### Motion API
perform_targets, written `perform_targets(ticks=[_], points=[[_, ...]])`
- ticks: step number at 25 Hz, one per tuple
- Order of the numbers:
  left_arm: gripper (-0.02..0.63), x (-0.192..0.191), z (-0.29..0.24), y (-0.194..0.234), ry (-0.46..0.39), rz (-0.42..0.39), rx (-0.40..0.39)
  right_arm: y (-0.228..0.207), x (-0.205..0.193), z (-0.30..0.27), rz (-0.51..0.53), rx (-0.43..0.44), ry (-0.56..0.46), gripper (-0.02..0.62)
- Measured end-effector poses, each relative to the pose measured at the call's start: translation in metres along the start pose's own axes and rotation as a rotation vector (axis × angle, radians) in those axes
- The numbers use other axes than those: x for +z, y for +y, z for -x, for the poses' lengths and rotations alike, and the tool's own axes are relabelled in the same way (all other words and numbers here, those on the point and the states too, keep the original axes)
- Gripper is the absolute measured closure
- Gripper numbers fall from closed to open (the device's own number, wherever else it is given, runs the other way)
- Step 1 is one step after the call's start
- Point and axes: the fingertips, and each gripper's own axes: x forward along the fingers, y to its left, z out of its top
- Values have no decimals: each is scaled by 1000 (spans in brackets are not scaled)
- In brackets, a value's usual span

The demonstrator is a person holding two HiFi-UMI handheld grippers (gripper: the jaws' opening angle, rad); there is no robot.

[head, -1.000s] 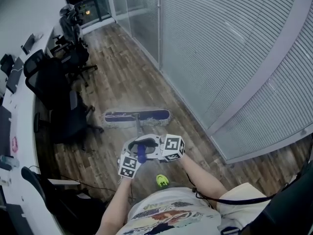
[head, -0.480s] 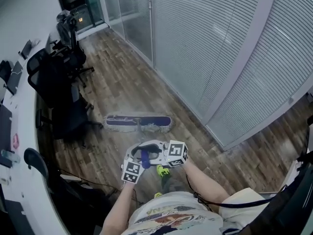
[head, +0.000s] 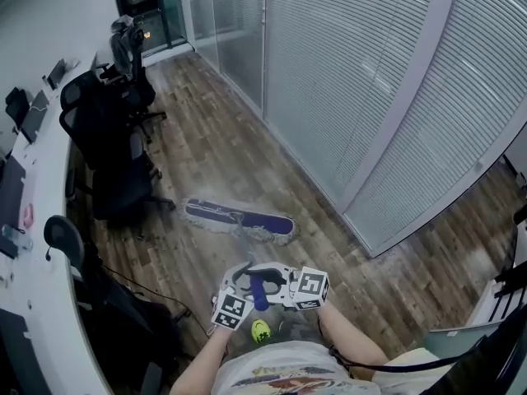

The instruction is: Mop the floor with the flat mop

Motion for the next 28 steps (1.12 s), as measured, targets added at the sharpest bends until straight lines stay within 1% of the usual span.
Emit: perform_targets(ticks=[6,9,13,19,21,24,28], points=[[460,-5,16,-60,5,-17,-4,54,-12,30,0,-6,7,368],[460,-1,22,-98,10,-17,-8,82,-17,54,-6,-13,6,368],[459,9,29,-149,-25,-13,0,121,-17,90,-19,-36,-51,368],[459,7,48,-223,-48,-6,19,186,-31,129,-15,-36,-56,368],[459,1,54,-236,-50,-11,26,199,-40,132,-3,-30,-34,368],[454,-10,59,-239,-42,-14,29,208,-52,125,29,-2,19,368],[454,-14,63,-239,-19,-46,20,212,-54,119,30,-1,19,368]])
